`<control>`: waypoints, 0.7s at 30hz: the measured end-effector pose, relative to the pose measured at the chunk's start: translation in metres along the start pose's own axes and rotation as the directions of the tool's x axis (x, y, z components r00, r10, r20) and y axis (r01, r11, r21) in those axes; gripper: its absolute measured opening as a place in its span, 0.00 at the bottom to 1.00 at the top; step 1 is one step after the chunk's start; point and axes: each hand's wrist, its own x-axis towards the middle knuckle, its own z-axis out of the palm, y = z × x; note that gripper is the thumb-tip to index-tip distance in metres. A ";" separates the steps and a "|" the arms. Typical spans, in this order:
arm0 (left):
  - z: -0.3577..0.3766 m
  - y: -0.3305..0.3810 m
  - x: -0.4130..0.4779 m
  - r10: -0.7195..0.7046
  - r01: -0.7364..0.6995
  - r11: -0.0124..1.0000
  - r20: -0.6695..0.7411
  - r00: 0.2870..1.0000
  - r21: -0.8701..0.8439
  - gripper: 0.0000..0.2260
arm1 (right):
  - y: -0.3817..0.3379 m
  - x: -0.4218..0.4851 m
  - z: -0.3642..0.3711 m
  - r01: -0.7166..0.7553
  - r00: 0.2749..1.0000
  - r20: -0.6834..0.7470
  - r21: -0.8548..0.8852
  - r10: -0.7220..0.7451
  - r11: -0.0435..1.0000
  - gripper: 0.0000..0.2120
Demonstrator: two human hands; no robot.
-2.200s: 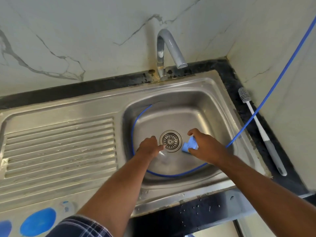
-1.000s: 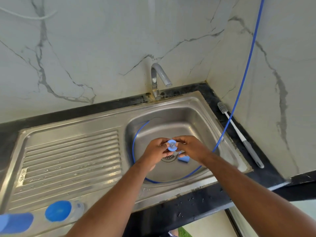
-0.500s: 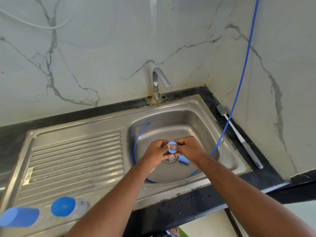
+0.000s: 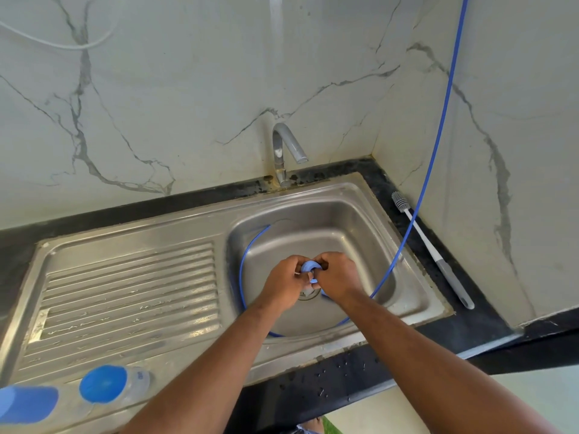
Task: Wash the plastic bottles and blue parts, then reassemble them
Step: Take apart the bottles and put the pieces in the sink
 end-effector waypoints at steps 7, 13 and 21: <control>0.000 -0.005 -0.006 -0.005 0.005 1.000 0.019 1.000 -0.001 0.09 | 0.007 0.003 -0.006 0.003 0.959 0.281 0.101 -0.032 0.995 0.10; -0.001 -0.006 -0.007 -0.013 0.013 1.000 0.043 0.999 -0.010 0.08 | 0.012 0.005 -0.015 -0.055 0.881 0.467 0.270 -0.081 0.961 0.10; 0.001 -0.003 -0.013 -0.030 0.030 1.000 0.003 1.000 -0.001 0.03 | 0.015 0.002 -0.018 -0.139 0.843 0.528 0.393 -0.099 0.909 0.11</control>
